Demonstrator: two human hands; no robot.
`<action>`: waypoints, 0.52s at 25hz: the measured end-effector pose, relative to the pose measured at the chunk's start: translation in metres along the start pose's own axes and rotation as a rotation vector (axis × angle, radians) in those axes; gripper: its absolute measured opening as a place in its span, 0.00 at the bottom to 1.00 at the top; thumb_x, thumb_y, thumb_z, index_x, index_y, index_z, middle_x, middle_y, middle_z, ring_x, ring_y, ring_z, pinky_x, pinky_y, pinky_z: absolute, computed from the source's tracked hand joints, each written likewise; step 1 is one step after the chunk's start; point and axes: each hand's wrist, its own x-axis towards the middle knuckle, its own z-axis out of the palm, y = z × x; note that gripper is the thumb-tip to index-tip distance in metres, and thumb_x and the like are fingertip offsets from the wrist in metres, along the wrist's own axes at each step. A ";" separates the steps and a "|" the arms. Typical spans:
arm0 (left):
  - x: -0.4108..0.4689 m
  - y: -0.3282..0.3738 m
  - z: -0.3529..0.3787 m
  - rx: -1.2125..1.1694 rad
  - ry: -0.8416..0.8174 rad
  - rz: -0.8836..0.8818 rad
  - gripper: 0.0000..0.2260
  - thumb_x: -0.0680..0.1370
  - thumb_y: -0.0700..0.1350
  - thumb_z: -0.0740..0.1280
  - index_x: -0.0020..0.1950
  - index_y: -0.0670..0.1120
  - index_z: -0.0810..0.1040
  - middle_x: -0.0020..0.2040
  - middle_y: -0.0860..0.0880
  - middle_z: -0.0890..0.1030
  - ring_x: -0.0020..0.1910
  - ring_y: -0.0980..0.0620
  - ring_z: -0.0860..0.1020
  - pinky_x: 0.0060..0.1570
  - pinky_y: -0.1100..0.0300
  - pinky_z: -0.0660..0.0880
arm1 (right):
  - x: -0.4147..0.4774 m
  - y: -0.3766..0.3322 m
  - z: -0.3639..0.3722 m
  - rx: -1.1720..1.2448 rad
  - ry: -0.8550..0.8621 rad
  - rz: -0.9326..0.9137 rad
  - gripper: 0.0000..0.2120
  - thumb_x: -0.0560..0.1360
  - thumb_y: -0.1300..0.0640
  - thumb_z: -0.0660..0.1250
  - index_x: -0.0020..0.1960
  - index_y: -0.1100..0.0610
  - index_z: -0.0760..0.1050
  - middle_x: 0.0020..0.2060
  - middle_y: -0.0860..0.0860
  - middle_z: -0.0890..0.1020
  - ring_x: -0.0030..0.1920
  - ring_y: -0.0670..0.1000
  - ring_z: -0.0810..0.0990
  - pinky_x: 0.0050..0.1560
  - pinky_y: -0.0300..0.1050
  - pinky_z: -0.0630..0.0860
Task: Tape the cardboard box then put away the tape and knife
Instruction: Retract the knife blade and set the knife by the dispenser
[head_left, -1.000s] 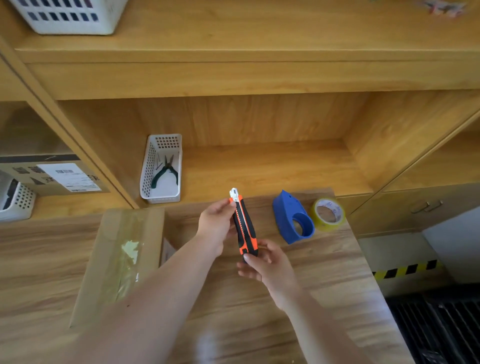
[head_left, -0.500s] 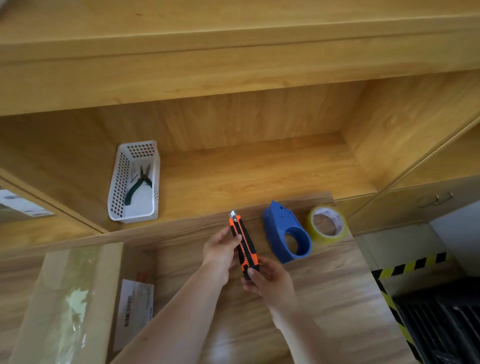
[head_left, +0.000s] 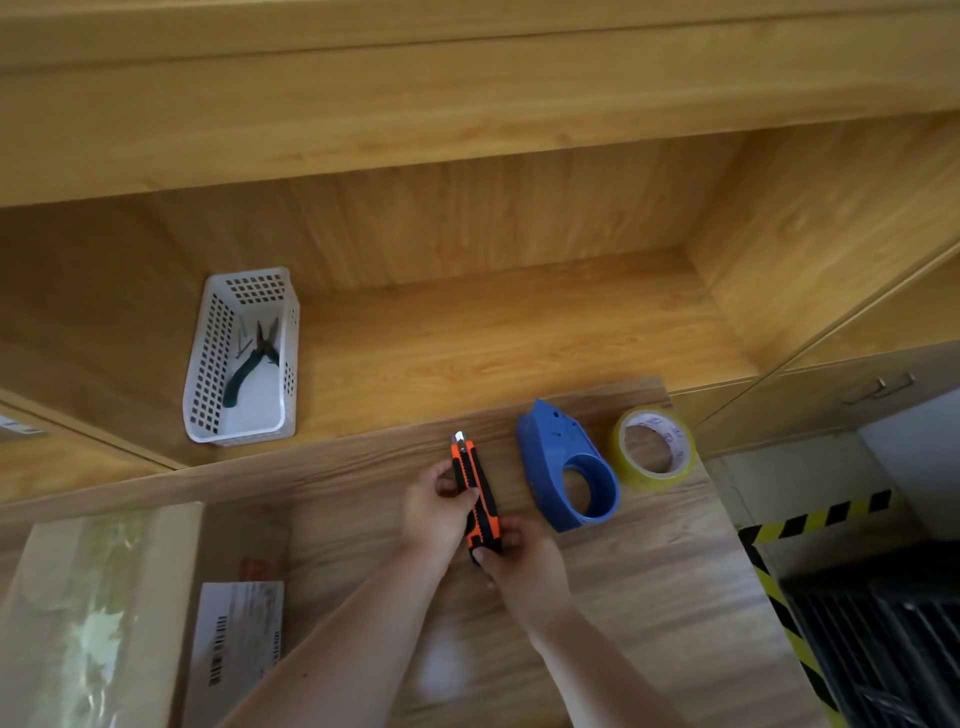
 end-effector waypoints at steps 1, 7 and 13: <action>0.001 -0.001 0.001 0.049 0.014 0.024 0.21 0.73 0.39 0.73 0.65 0.47 0.77 0.49 0.50 0.80 0.45 0.53 0.79 0.43 0.60 0.76 | 0.001 0.000 0.001 -0.010 0.013 -0.007 0.13 0.69 0.62 0.74 0.51 0.52 0.79 0.40 0.50 0.85 0.42 0.48 0.84 0.47 0.54 0.82; 0.002 -0.003 0.003 0.155 0.008 0.067 0.21 0.74 0.41 0.72 0.67 0.47 0.75 0.44 0.51 0.80 0.43 0.53 0.80 0.37 0.62 0.74 | 0.003 0.001 0.005 -0.061 0.027 -0.036 0.16 0.68 0.61 0.75 0.44 0.42 0.75 0.39 0.49 0.84 0.43 0.49 0.84 0.48 0.55 0.81; -0.002 0.000 0.001 0.167 0.000 0.029 0.20 0.74 0.40 0.72 0.66 0.47 0.75 0.39 0.51 0.80 0.37 0.55 0.80 0.37 0.58 0.78 | 0.003 -0.001 0.004 -0.103 0.043 -0.048 0.16 0.66 0.60 0.76 0.39 0.40 0.76 0.35 0.48 0.83 0.40 0.49 0.83 0.46 0.53 0.81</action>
